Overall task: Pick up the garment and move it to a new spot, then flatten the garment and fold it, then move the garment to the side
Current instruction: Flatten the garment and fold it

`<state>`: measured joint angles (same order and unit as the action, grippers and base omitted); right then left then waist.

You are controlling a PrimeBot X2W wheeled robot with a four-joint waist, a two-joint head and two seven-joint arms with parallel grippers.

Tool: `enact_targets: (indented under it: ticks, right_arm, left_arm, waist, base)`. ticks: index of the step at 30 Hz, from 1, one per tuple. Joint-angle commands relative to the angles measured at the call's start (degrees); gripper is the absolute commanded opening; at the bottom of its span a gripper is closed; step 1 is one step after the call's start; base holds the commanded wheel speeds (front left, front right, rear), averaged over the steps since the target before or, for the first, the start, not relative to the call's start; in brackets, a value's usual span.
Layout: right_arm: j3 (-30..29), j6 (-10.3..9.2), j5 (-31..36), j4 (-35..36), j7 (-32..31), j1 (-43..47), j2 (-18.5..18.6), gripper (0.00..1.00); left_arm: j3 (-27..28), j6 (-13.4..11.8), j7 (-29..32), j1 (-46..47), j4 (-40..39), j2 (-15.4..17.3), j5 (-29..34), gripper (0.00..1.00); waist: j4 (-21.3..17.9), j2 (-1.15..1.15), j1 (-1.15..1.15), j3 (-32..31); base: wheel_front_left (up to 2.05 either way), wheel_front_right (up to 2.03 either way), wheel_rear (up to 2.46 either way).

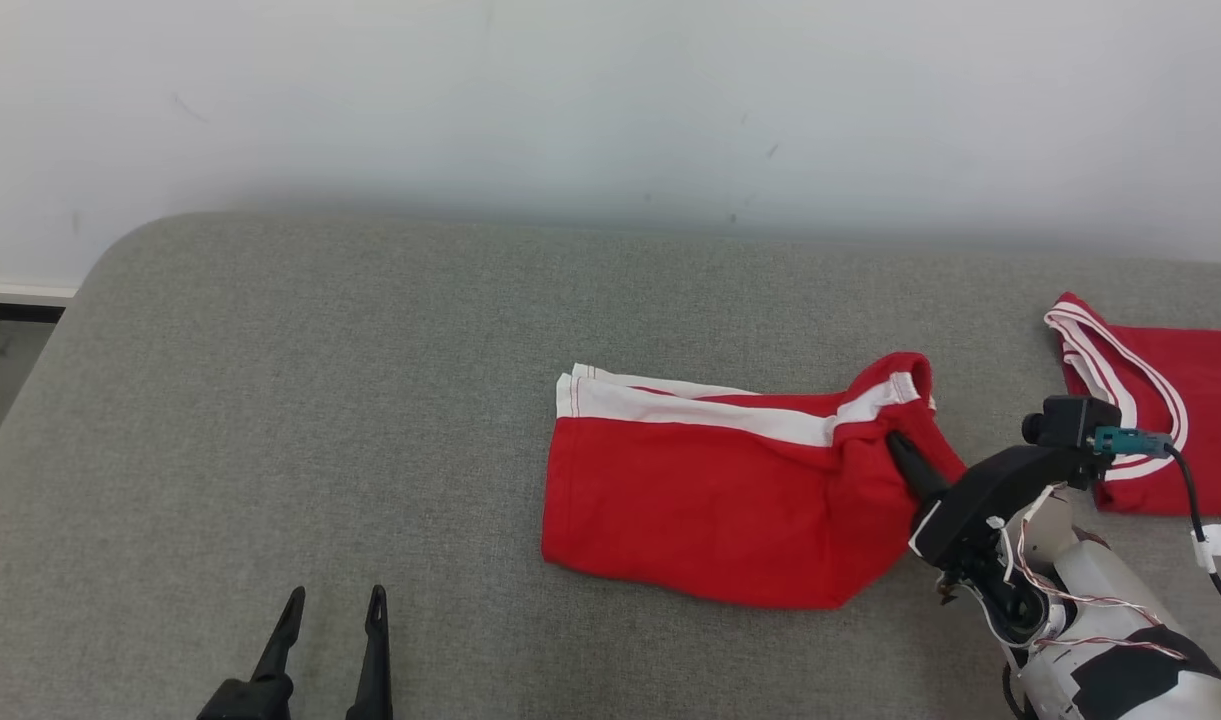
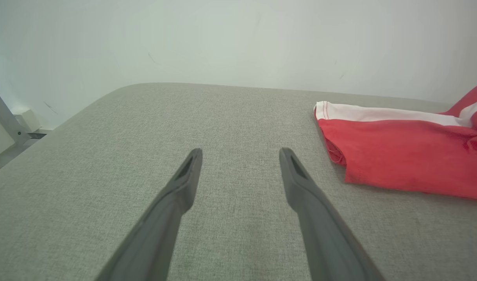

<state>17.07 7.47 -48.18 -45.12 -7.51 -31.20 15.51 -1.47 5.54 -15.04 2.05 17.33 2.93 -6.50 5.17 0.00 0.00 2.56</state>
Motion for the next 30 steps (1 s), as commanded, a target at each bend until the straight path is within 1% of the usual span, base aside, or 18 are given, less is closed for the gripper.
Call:
enact_targets:
  ticks: [1, 4, 5, 10, 13, 20, 26, 30]
  right_arm:
    - [0.16, 0.03, -2.04, 1.71, -1.13, 0.79, -0.21, 0.0]
    - [0.08, 0.03, -6.86, 5.46, -4.35, 1.11, -0.87, 0.0]
    - [-0.29, 0.03, -9.36, 7.04, -5.86, 1.15, -1.74, 0.0]
    - [-0.92, 0.03, -13.05, 7.87, -8.17, -0.37, -4.91, 0.0]
    - [-0.47, 0.04, -12.94, 6.89, -8.45, -1.47, -6.84, 0.0]
    - [0.9, 0.04, -10.7, 1.42, -7.22, -5.27, -10.27, 0.0]
    - [1.78, 0.04, -10.0, -4.15, -4.76, -8.52, -11.99, 0.0]
    - [2.84, 0.04, -9.13, -7.95, -2.66, -10.61, -12.38, 0.0]
  left_arm:
    - [-0.08, -0.15, -0.16, -0.88, 0.03, -0.06, -0.31, 1.0]
    - [-0.56, -0.18, -0.16, -0.92, 0.32, -0.06, -0.62, 1.0]
    - [-0.88, -0.25, -0.16, -0.95, 0.41, -0.05, -0.72, 1.0]
    - [-1.57, -0.42, -0.16, -0.37, 0.91, -0.05, -1.14, 1.0]
    - [-2.08, -0.47, -0.16, 0.1, 1.1, -0.06, -1.46, 1.0]
    - [-4.01, -0.93, -0.16, 1.79, 1.51, -0.05, -2.45, 1.0]
    - [-5.85, -1.7, -0.16, 2.12, 1.53, -0.04, -3.9, 1.0]
    - [-6.85, -1.93, -0.16, 3.01, 1.64, -0.06, -4.8, 1.0]
  waist:
    - [0.11, 0.0, 0.0, -0.05]
    - [0.61, 0.0, 0.0, -0.09]
    - [1.11, 0.0, 0.0, -0.11]
    - [2.99, 0.0, 0.0, 0.16]
    - [4.33, 0.0, 0.0, 0.45]
    - [7.7, 0.0, 0.0, 1.67]
    - [9.84, 0.0, 0.0, 2.86]
    - [10.83, 0.0, 0.0, 3.79]
  base:
    - [0.0, 0.0, 0.0]
    - [0.0, 0.0, 0.0]
    - [0.0, 0.0, 0.0]
    - [0.0, 0.0, 0.0]
    - [0.0, 0.0, 0.0]
    - [0.0, 0.0, 0.0]
    - [0.0, 0.0, 0.0]
    - [0.0, 0.0, 0.0]
